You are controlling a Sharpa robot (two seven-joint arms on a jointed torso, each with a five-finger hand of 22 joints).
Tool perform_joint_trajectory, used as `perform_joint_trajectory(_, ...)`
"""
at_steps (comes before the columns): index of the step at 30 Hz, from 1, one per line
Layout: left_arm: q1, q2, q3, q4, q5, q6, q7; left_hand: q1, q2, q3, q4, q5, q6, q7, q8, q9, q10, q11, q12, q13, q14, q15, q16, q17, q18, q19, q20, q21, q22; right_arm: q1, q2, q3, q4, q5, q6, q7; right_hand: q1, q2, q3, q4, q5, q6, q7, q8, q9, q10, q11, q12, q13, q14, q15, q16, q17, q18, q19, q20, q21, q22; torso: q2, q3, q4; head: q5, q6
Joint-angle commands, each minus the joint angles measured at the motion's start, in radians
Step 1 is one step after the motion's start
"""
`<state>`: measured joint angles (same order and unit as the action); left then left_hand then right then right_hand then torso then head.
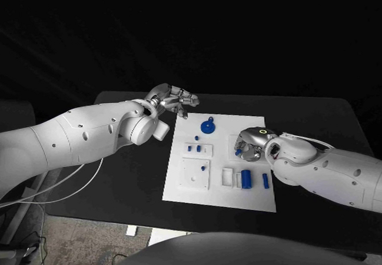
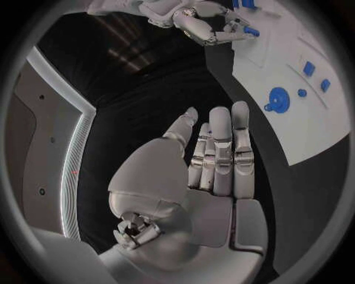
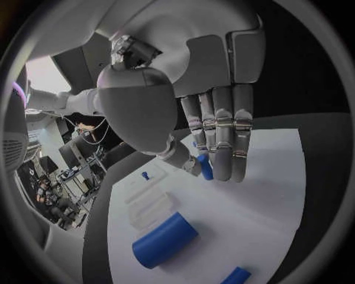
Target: Assemble the parts on the task board
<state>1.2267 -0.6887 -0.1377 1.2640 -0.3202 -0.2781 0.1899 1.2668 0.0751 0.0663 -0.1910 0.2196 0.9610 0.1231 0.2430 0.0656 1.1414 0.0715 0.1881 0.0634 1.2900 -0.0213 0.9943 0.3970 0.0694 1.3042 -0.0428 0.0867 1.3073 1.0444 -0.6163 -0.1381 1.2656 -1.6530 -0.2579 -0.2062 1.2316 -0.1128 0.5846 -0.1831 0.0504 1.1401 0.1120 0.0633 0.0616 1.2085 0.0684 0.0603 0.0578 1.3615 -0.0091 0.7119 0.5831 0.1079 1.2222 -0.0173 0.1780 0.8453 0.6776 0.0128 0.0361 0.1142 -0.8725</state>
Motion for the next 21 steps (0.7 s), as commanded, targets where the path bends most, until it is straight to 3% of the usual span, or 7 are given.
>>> perform_joint_trajectory(1,0.001,0.002,0.001,0.001,0.005,0.013,0.008,-0.003,0.000,-0.002,0.005,-0.002,-0.006,0.002,-0.004,0.002,-0.002,0.001,0.001,0.000,0.004,0.003,-0.006,0.001,0.012,0.005,0.002,-0.005,0.012,-0.006,0.004,-0.002,0.000,-0.012,0.014,0.016,0.003,0.016,0.011,-0.001,-0.003,0.010,-0.001,0.000,0.002,0.012,0.001,-0.002,0.000,0.002,-0.007,0.004,0.002,0.005,-0.012,-0.002,0.011,0.023,0.000,0.0002,0.0004,0.000,0.000)
perform_joint_trajectory(6,0.001,0.002,0.001,0.000,0.005,0.014,0.008,-0.003,0.000,-0.002,0.005,-0.002,-0.006,0.002,-0.004,0.002,-0.002,0.001,0.001,0.000,0.004,0.003,-0.006,0.001,0.012,0.005,0.002,-0.005,0.012,-0.009,0.009,-0.002,-0.005,-0.013,0.007,0.013,-0.003,0.027,0.028,-0.008,-0.003,0.022,-0.002,0.000,0.003,0.023,-0.002,-0.002,0.000,0.007,-0.009,0.001,0.009,0.008,-0.033,-0.002,0.034,0.084,0.000,-0.0003,-0.0002,0.000,0.000)
perform_joint_trajectory(13,0.001,0.002,0.001,0.000,0.005,0.016,0.007,-0.003,0.000,-0.002,0.005,-0.002,-0.006,0.002,-0.004,0.002,-0.002,0.001,0.001,0.000,0.004,0.003,-0.006,0.001,0.012,0.005,0.002,-0.005,0.012,-0.011,0.013,-0.002,-0.010,-0.021,-0.006,0.004,0.003,0.037,0.036,-0.015,-0.003,0.038,-0.006,0.001,0.004,0.040,-0.008,-0.001,0.001,0.014,-0.013,0.002,0.013,0.013,-0.029,-0.003,0.035,0.099,0.000,-0.0006,-0.0003,0.001,0.000)
perform_joint_trajectory(21,0.001,0.003,0.001,0.000,0.005,0.017,0.006,-0.003,0.000,-0.002,0.005,-0.002,-0.006,0.002,-0.004,0.002,-0.002,0.001,0.001,0.000,0.004,0.003,-0.006,0.001,0.012,0.005,0.002,-0.005,0.012,-0.014,0.015,-0.002,-0.012,-0.036,-0.042,-0.008,0.014,0.051,0.084,-0.048,-0.003,0.091,-0.019,0.001,0.006,0.103,-0.025,-0.002,0.001,0.039,-0.027,0.020,0.032,0.015,-0.014,-0.016,0.057,0.137,0.000,-0.0007,-0.0002,0.002,0.000)
